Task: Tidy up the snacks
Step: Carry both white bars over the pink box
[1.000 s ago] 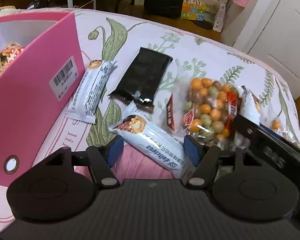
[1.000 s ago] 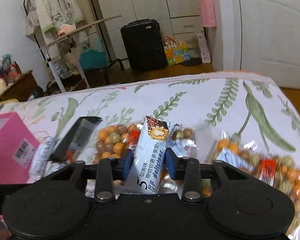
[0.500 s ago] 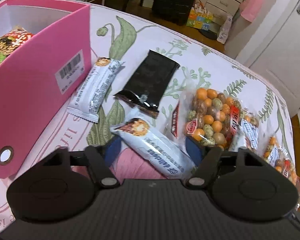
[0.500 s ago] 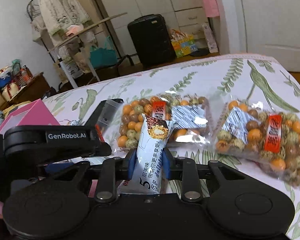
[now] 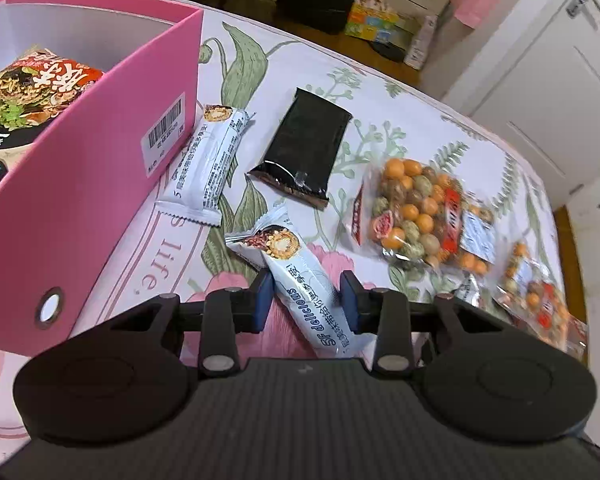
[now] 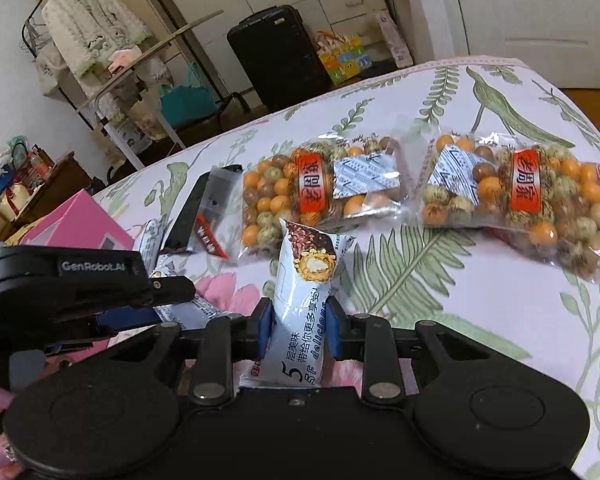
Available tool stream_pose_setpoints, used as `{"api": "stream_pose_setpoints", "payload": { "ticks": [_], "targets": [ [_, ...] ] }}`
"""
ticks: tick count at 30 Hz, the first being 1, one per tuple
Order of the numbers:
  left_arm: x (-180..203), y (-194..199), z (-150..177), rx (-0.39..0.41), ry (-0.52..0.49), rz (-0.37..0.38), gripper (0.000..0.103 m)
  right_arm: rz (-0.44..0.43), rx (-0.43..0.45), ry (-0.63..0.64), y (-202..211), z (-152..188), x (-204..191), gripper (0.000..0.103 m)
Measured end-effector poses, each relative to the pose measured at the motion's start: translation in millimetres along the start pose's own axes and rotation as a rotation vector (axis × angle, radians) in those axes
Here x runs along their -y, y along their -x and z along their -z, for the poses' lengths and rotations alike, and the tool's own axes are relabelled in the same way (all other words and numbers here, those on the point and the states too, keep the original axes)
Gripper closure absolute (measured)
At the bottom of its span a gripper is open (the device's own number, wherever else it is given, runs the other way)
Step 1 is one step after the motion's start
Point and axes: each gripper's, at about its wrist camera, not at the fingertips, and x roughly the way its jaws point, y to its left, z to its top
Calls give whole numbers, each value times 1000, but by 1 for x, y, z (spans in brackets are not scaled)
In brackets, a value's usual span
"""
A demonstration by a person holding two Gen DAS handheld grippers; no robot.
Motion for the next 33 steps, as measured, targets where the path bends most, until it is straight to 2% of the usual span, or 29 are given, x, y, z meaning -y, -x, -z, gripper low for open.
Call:
{"api": "stream_pose_setpoints", "payload": {
  "ticks": [3, 9, 13, 15, 18, 25, 28, 30, 33],
  "targets": [
    [-5, 14, 0, -29, -40, 17, 68, -33, -34, -24, 10, 2, -2, 71],
    [-2, 49, 2, -78, -199, -13, 69, -58, -118, 24, 34, 6, -21, 71],
    [0, 83, 9, -45, -308, -30, 69, -57, -153, 68, 52, 6, -35, 71],
    [0, 96, 10, -48, -339, -16, 70, -79, -169, 69, 62, 5, -41, 71],
    [-1, 116, 10, -57, -351, 15, 70, -110, -177, 83, 76, 5, -53, 71],
    [0, 150, 13, -39, -399, 48, 71, -103, -166, 213, 100, 12, -91, 71],
    [-1, 161, 11, -33, -415, 48, 76, -107, -163, 250, 108, 12, -103, 71],
    [-7, 168, 6, -45, -389, 81, 81, -120, -159, 265, 113, 11, -111, 71],
    [-15, 174, 1, -24, -381, 67, 82, -151, -154, 285, 115, 7, -122, 71]
  ]
}}
